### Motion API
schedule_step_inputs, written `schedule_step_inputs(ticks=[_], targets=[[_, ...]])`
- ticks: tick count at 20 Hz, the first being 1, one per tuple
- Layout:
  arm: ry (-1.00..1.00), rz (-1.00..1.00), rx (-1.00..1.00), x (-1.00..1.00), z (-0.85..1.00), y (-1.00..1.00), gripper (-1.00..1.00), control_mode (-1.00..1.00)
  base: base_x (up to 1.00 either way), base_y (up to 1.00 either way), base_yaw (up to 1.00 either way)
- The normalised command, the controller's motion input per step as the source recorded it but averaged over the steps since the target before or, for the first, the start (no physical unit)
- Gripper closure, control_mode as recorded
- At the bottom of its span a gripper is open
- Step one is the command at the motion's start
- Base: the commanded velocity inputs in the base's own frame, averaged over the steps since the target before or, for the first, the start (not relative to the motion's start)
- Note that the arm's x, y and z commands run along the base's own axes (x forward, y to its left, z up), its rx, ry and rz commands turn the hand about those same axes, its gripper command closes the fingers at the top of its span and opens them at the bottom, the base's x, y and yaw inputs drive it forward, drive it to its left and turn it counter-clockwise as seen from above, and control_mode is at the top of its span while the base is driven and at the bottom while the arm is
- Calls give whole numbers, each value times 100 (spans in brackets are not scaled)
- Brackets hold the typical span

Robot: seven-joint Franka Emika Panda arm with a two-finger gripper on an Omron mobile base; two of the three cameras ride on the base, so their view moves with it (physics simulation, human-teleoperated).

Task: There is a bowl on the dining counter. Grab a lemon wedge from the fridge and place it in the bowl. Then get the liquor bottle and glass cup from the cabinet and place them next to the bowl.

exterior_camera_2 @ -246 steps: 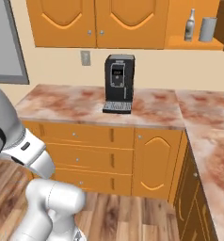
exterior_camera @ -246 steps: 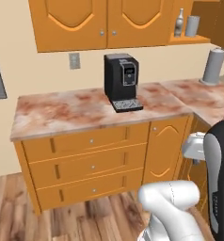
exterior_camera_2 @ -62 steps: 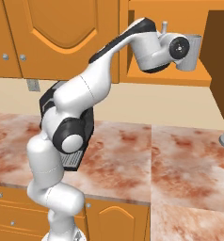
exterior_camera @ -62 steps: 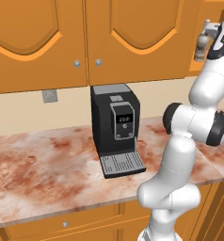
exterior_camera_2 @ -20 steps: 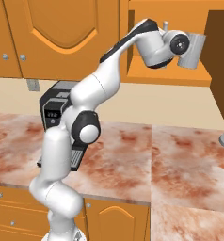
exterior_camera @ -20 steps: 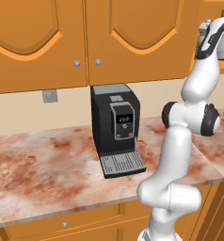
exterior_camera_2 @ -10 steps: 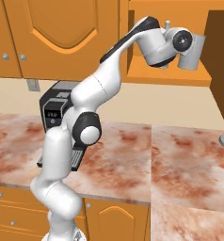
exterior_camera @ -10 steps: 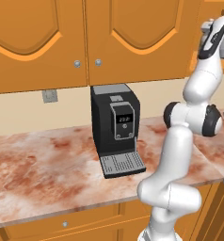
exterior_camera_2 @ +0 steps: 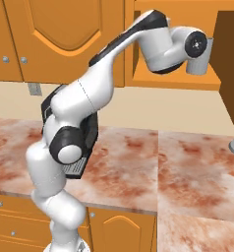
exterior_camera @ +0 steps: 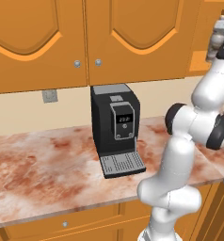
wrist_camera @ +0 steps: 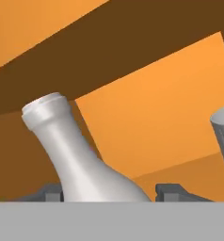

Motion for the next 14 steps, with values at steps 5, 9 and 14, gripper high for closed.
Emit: schedule_step_inputs(ticks=[5, 9, 14], targets=[[-16, 0, -10, -100, 0, 100, 100, -100, 0, 0, 0], [-7, -2, -10, -100, 0, 89, 100, -100, 0, 0, 0], [-1, -10, -14, -100, 26, 70, 100, -100, 0, 0, 0]])
